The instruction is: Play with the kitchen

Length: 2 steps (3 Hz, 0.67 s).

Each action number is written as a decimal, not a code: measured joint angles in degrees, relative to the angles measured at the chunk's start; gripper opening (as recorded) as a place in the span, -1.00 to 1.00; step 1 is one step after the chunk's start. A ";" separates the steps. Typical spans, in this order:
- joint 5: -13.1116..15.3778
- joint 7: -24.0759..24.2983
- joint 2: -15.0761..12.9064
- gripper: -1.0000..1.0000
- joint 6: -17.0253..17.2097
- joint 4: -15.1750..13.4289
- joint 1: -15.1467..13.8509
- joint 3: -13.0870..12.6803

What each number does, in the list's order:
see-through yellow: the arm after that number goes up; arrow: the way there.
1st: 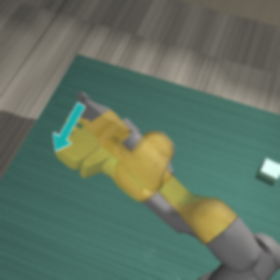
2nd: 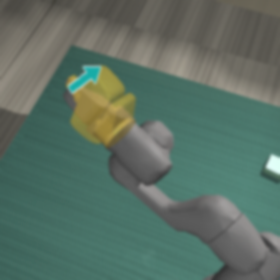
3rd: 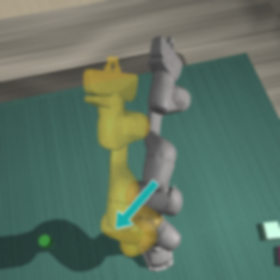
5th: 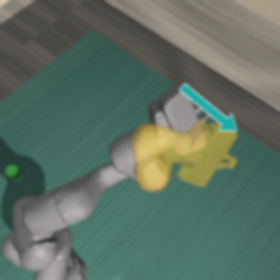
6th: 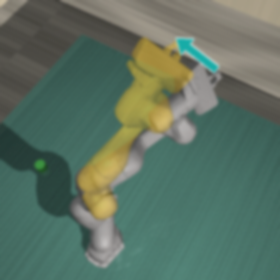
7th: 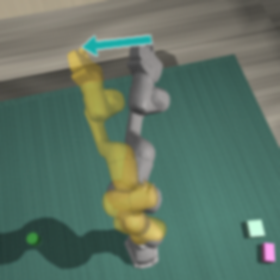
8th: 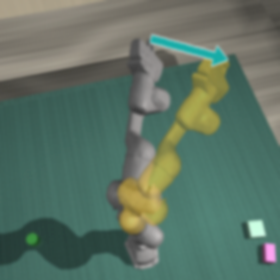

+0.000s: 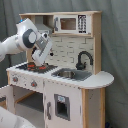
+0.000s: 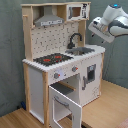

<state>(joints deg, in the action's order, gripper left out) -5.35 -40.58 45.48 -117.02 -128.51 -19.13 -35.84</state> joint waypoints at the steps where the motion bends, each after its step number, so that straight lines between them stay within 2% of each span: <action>1: 0.06 1.35 -4.61 1.00 0.04 3.17 -0.28 -0.83; 2: 0.07 1.72 -9.45 1.00 0.30 5.90 -0.14 -2.47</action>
<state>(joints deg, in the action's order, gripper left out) -5.27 -38.85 36.04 -116.72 -122.60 -19.28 -38.31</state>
